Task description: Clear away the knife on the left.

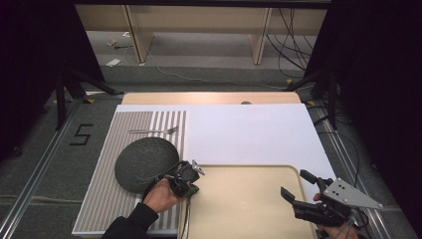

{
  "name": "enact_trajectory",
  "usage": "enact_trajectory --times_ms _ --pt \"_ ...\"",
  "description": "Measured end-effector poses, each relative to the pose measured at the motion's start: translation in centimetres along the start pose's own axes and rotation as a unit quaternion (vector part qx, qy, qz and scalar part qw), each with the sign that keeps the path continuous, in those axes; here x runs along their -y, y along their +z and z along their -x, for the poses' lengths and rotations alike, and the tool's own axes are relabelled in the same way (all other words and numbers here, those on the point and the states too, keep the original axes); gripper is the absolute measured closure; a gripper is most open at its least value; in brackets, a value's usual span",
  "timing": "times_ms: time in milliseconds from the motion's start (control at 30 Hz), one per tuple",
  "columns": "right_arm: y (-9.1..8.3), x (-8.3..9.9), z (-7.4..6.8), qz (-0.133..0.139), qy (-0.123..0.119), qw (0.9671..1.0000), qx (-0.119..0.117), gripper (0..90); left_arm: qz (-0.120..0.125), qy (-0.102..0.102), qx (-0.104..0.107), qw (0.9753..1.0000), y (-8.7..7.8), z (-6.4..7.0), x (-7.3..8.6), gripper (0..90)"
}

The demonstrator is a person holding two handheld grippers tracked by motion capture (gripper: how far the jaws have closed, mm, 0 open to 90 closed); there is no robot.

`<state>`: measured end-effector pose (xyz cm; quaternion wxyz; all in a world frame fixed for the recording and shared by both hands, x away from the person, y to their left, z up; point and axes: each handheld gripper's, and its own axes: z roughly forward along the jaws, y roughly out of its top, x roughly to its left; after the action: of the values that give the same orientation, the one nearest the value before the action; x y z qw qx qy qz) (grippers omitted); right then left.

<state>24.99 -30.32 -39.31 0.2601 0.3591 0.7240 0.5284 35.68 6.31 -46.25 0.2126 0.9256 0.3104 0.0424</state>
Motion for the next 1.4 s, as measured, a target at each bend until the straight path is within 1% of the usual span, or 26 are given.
enact_trajectory --times_ms 100,233,267,333,400,467,500,567,600,633,700,800,833,867,933,1000,1067,1133,1267,1300,1400 --pt "0.0 0.0 0.0 0.000 0.001 1.0000 0.000 19.6 0.000 -0.005 -0.001 1.0000 0.0 0.0 0.1 89.6" --pt "0.0 0.0 0.0 0.000 0.001 1.0000 0.001 19.6 0.004 0.000 0.002 1.0000 -0.1 0.0 0.2 88.5" --pt "0.0 0.0 0.0 0.000 0.000 1.0000 0.000 19.7 0.005 -0.002 0.004 1.0000 -0.1 0.0 0.2 85.8" --pt "0.0 0.0 0.0 0.000 0.000 1.0000 0.000 19.7 0.011 0.002 0.005 0.9999 -0.1 -0.1 0.2 79.7" --pt "0.0 0.0 0.0 -0.001 0.001 1.0000 0.001 19.7 0.015 -0.003 0.015 0.9998 -0.1 -0.1 0.1 71.7" --pt "0.0 0.0 0.0 -0.001 0.000 1.0000 0.000 19.7 0.021 -0.007 0.015 0.9996 -0.2 0.0 0.1 62.1" --pt "-0.1 0.0 0.0 -0.001 0.000 1.0000 0.000 19.7 0.021 -0.005 0.013 0.9997 -0.2 -0.1 0.0 58.4" --pt "-0.1 0.0 0.0 -0.001 0.000 1.0000 0.001 19.6 0.026 -0.011 0.012 0.9995 -0.3 0.1 0.0 51.5" --pt "-0.1 0.0 0.0 -0.001 0.000 1.0000 0.000 19.6 0.031 -0.008 0.014 0.9994 -0.4 0.1 0.0 48.2" --pt "-0.1 0.0 0.0 0.000 0.000 1.0000 0.000 19.6 0.040 -0.010 0.022 0.9989 -0.6 0.2 0.0 45.6" --pt "-0.1 0.0 0.1 0.000 0.001 1.0000 0.000 19.7 0.053 -0.009 0.029 0.9981 -0.9 0.2 -0.1 40.2" --pt "-0.1 0.0 0.1 0.001 0.002 1.0000 0.000 19.6 0.077 -0.010 0.049 0.9958 -1.3 0.3 -0.1 33.6" --pt "-0.1 0.0 0.1 0.001 0.002 1.0000 0.000 19.6 0.087 -0.014 0.058 0.9944 -1.5 0.3 -0.1 31.7" --pt "-0.1 0.0 0.1 0.000 0.002 1.0000 0.000 19.7 0.093 -0.015 0.063 0.9936 -1.6 0.2 -0.1 29.9" --pt "-0.1 0.0 0.1 0.001 0.002 1.0000 0.000 19.7 0.109 -0.020 0.067 0.9916 -2.0 0.2 0.0 25.8" --pt "-0.1 0.0 0.1 0.001 0.002 1.0000 0.000 19.6 0.126 -0.027 0.073 0.9889 -2.4 0.1 0.0 23.9" --pt "-0.1 0.0 0.1 0.001 0.002 1.0000 -0.001 19.6 0.138 -0.026 0.073 0.9874 -2.6 0.1 0.1 22.4" --pt "-0.1 0.1 0.2 0.002 0.003 1.0000 -0.001 19.7 0.146 -0.026 0.072 0.9864 -2.8 0.1 0.2 21.6" --pt "-0.1 0.1 0.3 0.001 0.005 1.0000 0.000 19.6 0.169 -0.032 0.075 0.9822 -3.1 -0.1 0.2 21.1" --pt "-0.1 0.1 0.3 0.000 0.005 1.0000 0.000 19.6 0.176 -0.034 0.076 0.9808 -3.2 -0.1 0.2 21.0" --pt "-0.1 0.0 0.2 0.000 0.004 1.0000 -0.001 19.6 0.194 -0.035 0.077 0.9775 -3.7 -0.1 0.3 20.6"
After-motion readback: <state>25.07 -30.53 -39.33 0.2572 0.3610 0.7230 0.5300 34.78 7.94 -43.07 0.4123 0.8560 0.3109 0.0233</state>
